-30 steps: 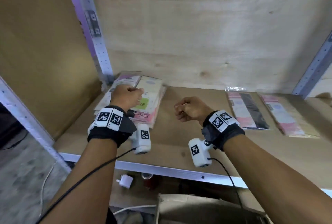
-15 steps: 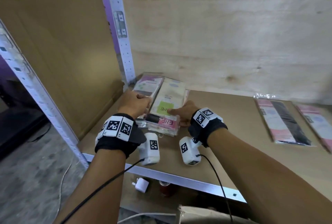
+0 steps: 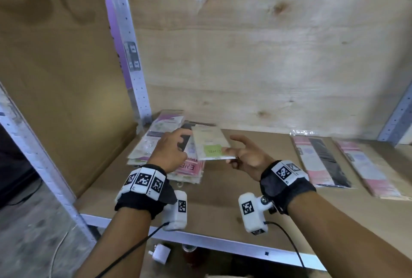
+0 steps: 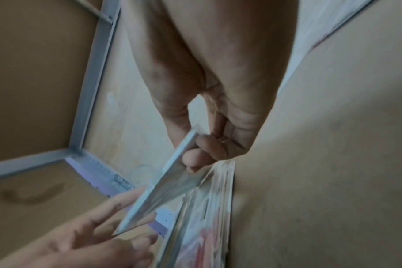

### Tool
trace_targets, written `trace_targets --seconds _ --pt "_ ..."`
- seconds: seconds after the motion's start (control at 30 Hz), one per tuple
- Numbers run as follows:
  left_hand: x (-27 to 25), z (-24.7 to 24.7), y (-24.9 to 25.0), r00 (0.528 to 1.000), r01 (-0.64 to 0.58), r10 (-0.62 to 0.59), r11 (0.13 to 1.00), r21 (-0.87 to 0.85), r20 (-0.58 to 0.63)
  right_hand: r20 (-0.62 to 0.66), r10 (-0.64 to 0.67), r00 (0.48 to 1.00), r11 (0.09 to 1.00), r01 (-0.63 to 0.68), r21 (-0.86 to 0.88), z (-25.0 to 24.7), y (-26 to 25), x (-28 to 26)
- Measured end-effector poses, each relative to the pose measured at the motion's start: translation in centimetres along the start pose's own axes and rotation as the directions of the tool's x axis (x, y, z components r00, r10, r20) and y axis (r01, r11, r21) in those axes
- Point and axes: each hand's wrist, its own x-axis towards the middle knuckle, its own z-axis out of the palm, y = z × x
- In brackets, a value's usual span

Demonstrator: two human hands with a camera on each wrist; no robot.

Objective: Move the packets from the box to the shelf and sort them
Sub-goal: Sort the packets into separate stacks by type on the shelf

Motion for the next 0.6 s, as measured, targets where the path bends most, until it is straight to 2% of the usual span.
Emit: trace_targets --seconds 0.07,0.17,0.23,0.3,0.43,0.6 --pt "-0.2 0.9 1.3 0.999 -0.048 0.048 0.998 0.048 0.01 0.015 -0.01 1.0 0.997 0.008 0.077 -1.1 -0.6 -1.1" --pt "-0.5 2.1 3.4 0.983 -0.176 0.179 0.981 0.086 -0.039 0.059 -0.039 0.997 0.996 0.035 0.077 -2.5 -1.8 -2.6" --pt "-0.6 2.8 4.9 0.937 -0.331 0.34 0.937 0.111 -0.083 0.056 -0.035 0.998 0.995 0.03 0.1 -3.5 -2.3 -3.5" --pt "-0.6 3.5 6.3 0.894 -0.424 0.429 0.903 0.069 -0.13 0.036 -0.025 0.999 0.989 0.019 0.144 -4.6 -3.0 -4.3" --pt "-0.5 5.1 8.4 0.861 -0.461 0.435 0.886 -0.042 -0.264 0.035 -0.044 0.998 0.982 0.037 0.185 -7.1 -4.3 -6.4" --pt "-1.5 6.8 11.2 0.874 -0.476 0.419 0.838 -0.266 -0.245 0.013 -0.124 0.992 0.965 0.117 0.236 -10.0 -5.2 -9.1"
